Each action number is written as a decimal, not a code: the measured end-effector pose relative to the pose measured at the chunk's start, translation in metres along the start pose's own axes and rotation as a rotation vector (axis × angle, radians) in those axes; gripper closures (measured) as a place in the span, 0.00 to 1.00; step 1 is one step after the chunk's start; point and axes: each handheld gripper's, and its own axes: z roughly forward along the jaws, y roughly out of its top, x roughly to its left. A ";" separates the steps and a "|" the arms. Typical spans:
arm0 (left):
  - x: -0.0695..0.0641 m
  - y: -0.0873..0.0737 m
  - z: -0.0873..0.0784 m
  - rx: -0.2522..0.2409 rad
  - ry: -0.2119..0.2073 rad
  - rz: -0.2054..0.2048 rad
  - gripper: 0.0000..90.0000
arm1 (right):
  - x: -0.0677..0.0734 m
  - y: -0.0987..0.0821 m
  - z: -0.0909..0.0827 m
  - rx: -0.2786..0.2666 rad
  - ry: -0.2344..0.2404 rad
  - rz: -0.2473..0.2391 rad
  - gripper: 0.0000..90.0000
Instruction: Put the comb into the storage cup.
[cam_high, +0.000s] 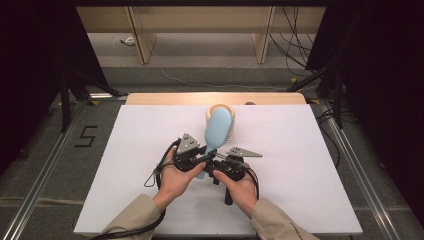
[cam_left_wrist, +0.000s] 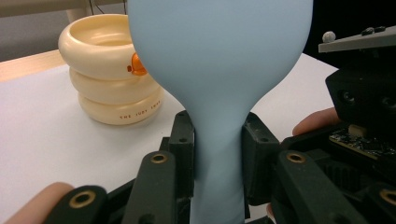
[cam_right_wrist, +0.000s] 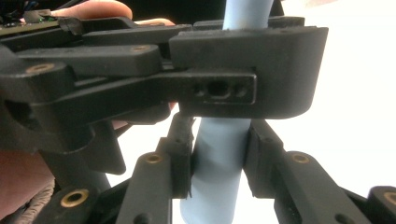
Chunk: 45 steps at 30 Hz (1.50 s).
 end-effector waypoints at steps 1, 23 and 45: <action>0.000 0.000 0.000 0.004 0.001 -0.001 0.76 | 0.000 0.000 0.000 0.001 0.001 0.006 0.75; 0.002 0.004 0.003 0.014 0.035 -0.029 0.38 | 0.001 -0.001 0.000 0.025 0.017 0.040 0.75; 0.003 0.024 -0.013 0.007 0.016 0.001 0.07 | -0.003 -0.001 -0.001 0.021 0.005 0.056 0.75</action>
